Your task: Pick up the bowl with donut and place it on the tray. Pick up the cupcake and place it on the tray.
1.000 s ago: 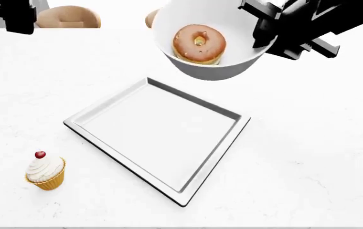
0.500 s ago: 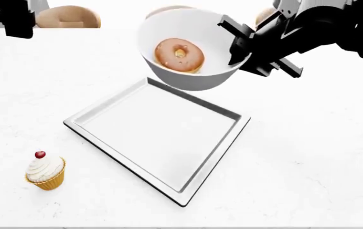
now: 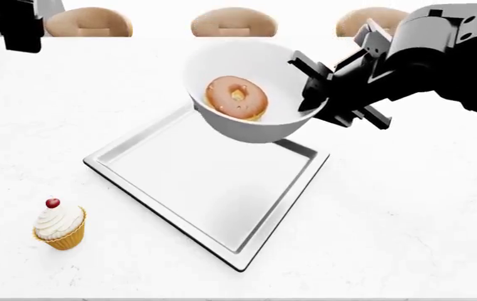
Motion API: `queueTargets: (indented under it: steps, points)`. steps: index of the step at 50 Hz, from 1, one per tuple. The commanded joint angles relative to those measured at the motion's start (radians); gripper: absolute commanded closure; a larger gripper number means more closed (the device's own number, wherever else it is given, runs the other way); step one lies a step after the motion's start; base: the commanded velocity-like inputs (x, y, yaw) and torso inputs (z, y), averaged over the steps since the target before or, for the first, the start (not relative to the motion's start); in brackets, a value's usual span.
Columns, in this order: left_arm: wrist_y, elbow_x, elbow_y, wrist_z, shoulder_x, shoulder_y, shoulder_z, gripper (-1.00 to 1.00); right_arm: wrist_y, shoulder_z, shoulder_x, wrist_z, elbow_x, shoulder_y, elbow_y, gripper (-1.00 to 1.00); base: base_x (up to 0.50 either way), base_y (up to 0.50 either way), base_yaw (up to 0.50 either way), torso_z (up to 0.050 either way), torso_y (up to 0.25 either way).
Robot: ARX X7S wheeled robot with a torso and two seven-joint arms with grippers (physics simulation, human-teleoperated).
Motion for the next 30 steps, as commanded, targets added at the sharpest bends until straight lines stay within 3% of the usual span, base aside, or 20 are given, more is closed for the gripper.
queueTargets:
  steps: [1, 20, 30]
  points:
    - [0.006, 0.001, 0.000, -0.002, -0.006, 0.006, 0.003, -1.00, 0.009, 0.023, 0.014, -0.025, -0.007, -0.020, -0.011, 1.00, 0.00, 0.00, 0.00, 0.000, 0.010]
    - [0.016, 0.011, -0.002, 0.006, -0.012, 0.019, 0.013, -1.00, 0.110, -0.082, -0.117, -0.359, -0.182, -0.018, 0.269, 1.00, 0.00, 0.00, 0.00, 0.000, 0.000]
    - [0.022, 0.019, -0.005, 0.013, -0.011, 0.021, 0.018, -1.00, 0.096, -0.211, -0.120, -0.448, -0.116, -0.041, 0.273, 1.00, 0.00, 0.00, 0.00, 0.000, 0.000]
